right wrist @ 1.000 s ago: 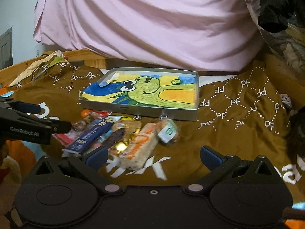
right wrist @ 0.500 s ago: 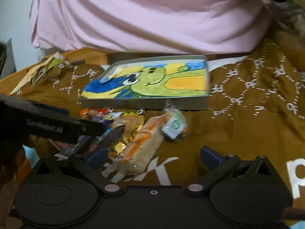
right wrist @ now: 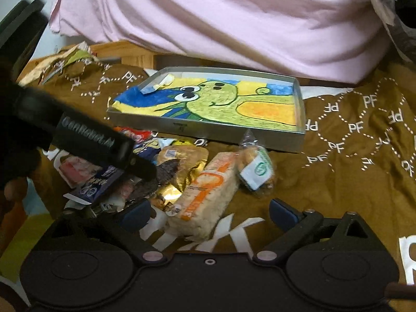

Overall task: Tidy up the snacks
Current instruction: 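Move the left tool to the blue Ca stick while the right tool reaches the rice cake bar, then close the left gripper on the blue stick while the right gripper grips the rice cake bar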

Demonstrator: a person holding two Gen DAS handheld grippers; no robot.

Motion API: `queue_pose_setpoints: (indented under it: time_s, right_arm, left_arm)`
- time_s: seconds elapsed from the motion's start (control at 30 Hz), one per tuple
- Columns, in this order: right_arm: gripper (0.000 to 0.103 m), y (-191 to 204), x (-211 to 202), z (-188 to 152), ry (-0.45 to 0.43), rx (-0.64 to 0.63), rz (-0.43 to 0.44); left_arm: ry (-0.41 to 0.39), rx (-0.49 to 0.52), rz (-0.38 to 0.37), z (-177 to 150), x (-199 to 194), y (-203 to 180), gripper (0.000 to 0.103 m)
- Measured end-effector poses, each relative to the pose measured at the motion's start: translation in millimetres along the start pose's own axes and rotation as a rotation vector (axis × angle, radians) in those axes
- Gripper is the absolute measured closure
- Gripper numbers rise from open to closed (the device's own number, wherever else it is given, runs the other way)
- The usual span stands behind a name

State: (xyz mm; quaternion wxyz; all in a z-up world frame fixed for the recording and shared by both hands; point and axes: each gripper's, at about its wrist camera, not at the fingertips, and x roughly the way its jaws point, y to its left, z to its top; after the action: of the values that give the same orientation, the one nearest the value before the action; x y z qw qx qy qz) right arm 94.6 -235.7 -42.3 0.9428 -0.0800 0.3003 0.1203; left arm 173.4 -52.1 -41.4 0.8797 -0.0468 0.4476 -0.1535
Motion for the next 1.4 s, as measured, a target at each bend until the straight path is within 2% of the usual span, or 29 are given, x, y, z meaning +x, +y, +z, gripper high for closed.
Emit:
queue_pose_setpoints:
  time_s: [0.17,0.33,0.43,0.47,0.6,0.7,0.8,0.9,0.97,1.07,1.23,1.4]
  right_arm:
    - [0.018,10.6,17.2,5.2,0.027,-0.039,-0.064]
    - [0.025,9.7,24.7,4.1,0.053,-0.029,-0.050]
    - [0.040,12.3,21.7,3.2,0.058,-0.039,-0.031]
    - [0.051,12.6,20.5,3.2,0.065,-0.035,-0.016]
    - [0.057,11.5,9.7,2.6,0.073,-0.023,-0.009]
    - [0.057,11.8,4.9,4.1,0.076,-0.028,-0.025]
    - [0.043,14.3,11.9,9.0,0.079,-0.049,-0.063]
    - [0.042,11.0,27.0,14.2,0.098,-0.026,-0.062]
    - [0.044,7.7,37.3,16.2,0.119,-0.002,-0.058]
    - [0.057,4.5,38.9,17.3,0.114,0.024,-0.039]
    - [0.058,2.3,28.9,12.3,0.111,0.032,-0.015]
    - [0.062,-7.1,10.3,11.5,0.101,0.068,0.034]
  left_arm:
    - [0.023,-0.067,-0.015,4.2,6.7,10.2,0.031]
    - [0.028,-0.077,-0.016,2.6,5.1,13.0,0.042]
    - [0.037,-0.078,0.008,2.6,2.2,10.0,0.059]
    - [0.043,-0.084,0.011,2.4,1.0,9.9,0.060]
    - [0.058,-0.103,0.015,-1.5,-6.1,10.9,0.063]
    - [0.057,-0.106,0.012,-2.8,-4.3,12.6,0.061]
    - [0.065,-0.149,-0.003,-1.5,1.8,16.3,0.052]
    - [0.071,-0.166,-0.001,0.1,6.5,17.9,0.050]
    - [0.078,-0.170,0.007,0.6,8.7,17.4,0.050]
    - [0.084,-0.173,0.027,1.5,9.0,13.3,0.051]
    - [0.078,-0.145,0.061,-0.8,3.3,5.8,0.064]
    - [0.092,-0.180,0.048,-10.6,-8.5,5.8,0.067]
